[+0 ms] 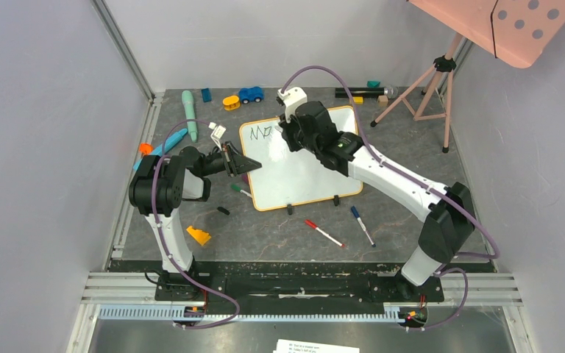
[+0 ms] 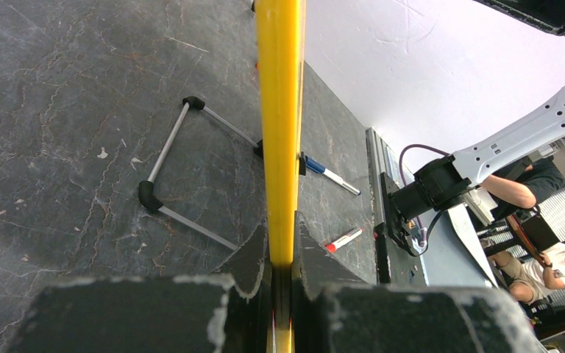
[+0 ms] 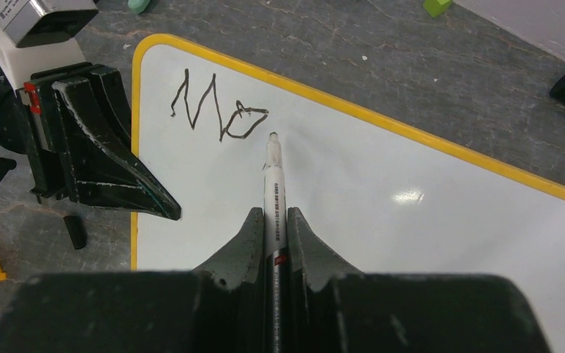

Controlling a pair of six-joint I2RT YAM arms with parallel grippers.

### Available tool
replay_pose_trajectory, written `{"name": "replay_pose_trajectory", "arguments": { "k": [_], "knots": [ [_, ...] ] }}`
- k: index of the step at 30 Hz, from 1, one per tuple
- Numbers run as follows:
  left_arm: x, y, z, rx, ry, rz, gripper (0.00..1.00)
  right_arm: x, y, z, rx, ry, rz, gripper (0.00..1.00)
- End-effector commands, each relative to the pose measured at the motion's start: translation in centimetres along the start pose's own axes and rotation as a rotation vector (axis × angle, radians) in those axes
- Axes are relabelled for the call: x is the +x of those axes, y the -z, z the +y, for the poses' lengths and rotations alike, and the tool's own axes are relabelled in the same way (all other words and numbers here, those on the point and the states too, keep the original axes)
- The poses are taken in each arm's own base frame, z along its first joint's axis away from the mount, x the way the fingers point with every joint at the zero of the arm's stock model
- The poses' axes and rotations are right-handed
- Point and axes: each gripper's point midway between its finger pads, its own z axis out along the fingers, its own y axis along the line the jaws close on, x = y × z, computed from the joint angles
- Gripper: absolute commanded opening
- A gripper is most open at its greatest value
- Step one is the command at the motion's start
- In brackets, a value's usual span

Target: Write a sentence on the whiteboard

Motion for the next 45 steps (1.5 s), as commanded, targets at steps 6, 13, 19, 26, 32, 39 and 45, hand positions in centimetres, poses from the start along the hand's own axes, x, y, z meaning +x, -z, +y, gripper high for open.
{"name": "replay_pose_trajectory", "arguments": {
  "k": [6,13,19,26,32,39,45],
  "knots": [
    [-1.0,-0.2,0.2,0.013,-0.183,-0.022,0.02,-2.6,-0.6,0.2,-0.003,0.005,-0.041,0.00],
    [-1.0,-0.2,0.2,0.013,-0.185,-0.022,0.02,-2.3,-0.9,0.0,0.009,0.009,-0.027,0.00],
    [-1.0,-0.2,0.1,0.014,-0.186,-0.022,0.02,-1.9,-1.2,-0.2,0.022,0.011,-0.013,0.00],
    [-1.0,-0.2,0.1,0.014,-0.184,-0.021,0.02,-1.4,-1.5,-0.3,0.030,0.012,0.005,0.00],
    [-1.0,-0.2,0.1,0.014,-0.186,-0.021,0.02,-1.3,-1.6,-0.3,0.031,0.013,0.007,0.00],
    [-0.9,-0.2,0.1,0.014,-0.187,-0.021,0.02,-1.4,-1.8,-0.3,0.034,0.013,0.007,0.00],
    [-0.9,-0.1,0.0,0.014,-0.187,-0.020,0.02,-1.5,-2.1,-0.3,0.041,0.018,0.012,0.00]
  ]
}}
